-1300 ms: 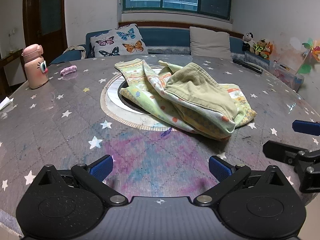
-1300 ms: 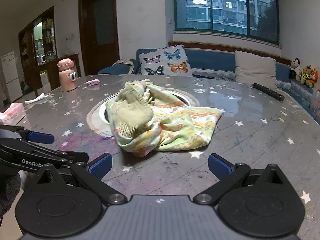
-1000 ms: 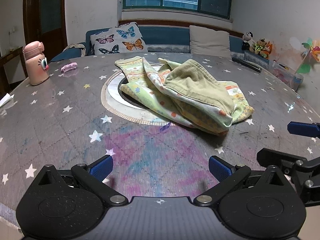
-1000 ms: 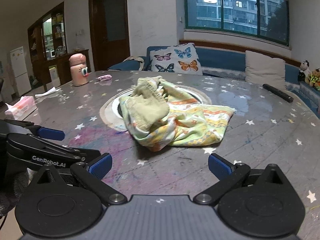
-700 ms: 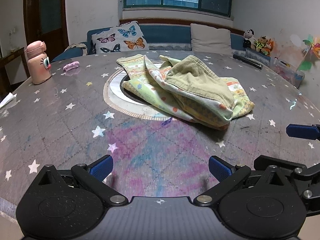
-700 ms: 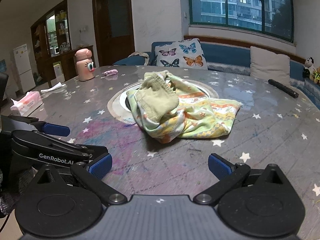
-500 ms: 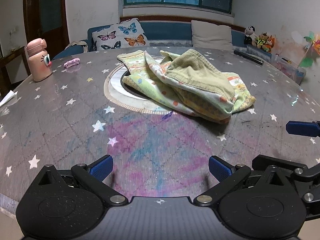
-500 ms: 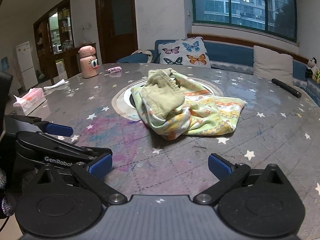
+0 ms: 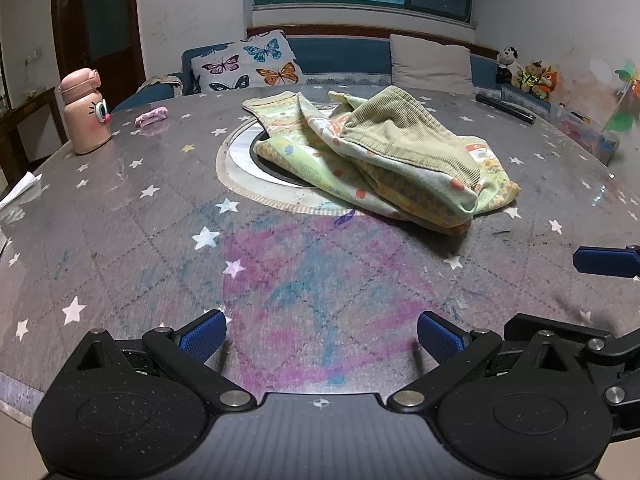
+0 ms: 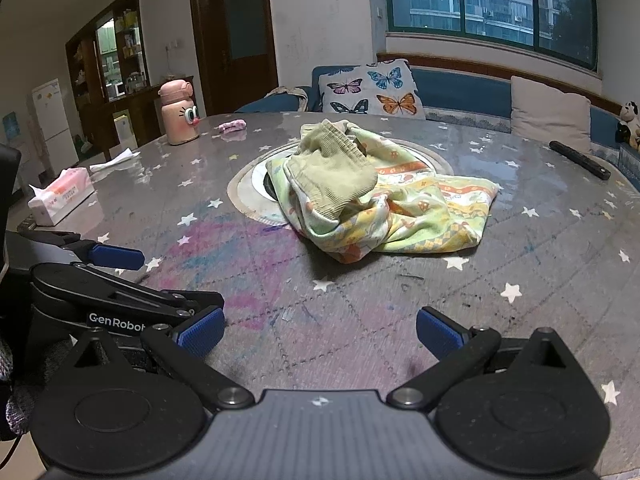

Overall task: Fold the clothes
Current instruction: 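Move both grippers toward the crumpled striped garment on the table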

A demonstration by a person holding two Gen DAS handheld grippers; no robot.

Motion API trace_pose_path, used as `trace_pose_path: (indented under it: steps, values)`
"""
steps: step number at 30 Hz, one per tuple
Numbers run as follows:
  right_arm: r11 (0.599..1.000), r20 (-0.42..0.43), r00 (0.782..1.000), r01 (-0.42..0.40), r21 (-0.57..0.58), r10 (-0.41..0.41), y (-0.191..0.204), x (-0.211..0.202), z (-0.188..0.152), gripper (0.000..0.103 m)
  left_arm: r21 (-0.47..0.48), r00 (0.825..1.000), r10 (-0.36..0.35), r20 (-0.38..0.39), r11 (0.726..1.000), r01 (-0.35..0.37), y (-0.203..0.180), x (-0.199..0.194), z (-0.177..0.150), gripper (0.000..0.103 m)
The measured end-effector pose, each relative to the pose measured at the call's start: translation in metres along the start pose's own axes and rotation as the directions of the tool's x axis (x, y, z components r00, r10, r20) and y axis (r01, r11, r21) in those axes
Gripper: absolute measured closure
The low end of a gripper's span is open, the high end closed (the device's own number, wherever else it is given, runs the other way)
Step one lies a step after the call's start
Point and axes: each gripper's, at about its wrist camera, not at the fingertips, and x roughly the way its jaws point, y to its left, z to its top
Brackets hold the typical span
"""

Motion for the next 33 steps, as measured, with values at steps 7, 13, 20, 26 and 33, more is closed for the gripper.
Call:
trace_pose_path:
  steps: [7,13,20,26,33]
  values:
    - [1.0,-0.004,1.0,0.001,-0.007,-0.001,0.0,0.001,0.0,0.0,0.006,1.0,0.004,-0.004,1.0,-0.004,-0.001,0.001,0.001,0.0]
    - [1.0,-0.004,1.0,0.002,-0.009,-0.002,0.0,0.002,0.001,0.0,0.01,1.0,0.007,-0.005,1.0,-0.007,-0.002,0.003,0.004,0.0]
    - [1.0,-0.005,1.0,0.004,-0.007,-0.004,-0.001,0.004,0.004,0.0,0.012,1.0,0.008,-0.005,1.0,-0.008,-0.002,0.006,0.008,0.0]
    - [1.0,-0.006,1.0,0.006,-0.005,-0.006,-0.003,0.006,0.007,0.0,0.014,1.0,0.007,-0.011,1.0,-0.007,-0.002,0.009,0.012,0.0]
    - [1.0,-0.008,1.0,0.005,-0.005,-0.005,-0.006,0.009,0.01,0.001,0.019,1.0,0.01,-0.018,1.0,-0.01,-0.003,0.013,0.017,0.0]
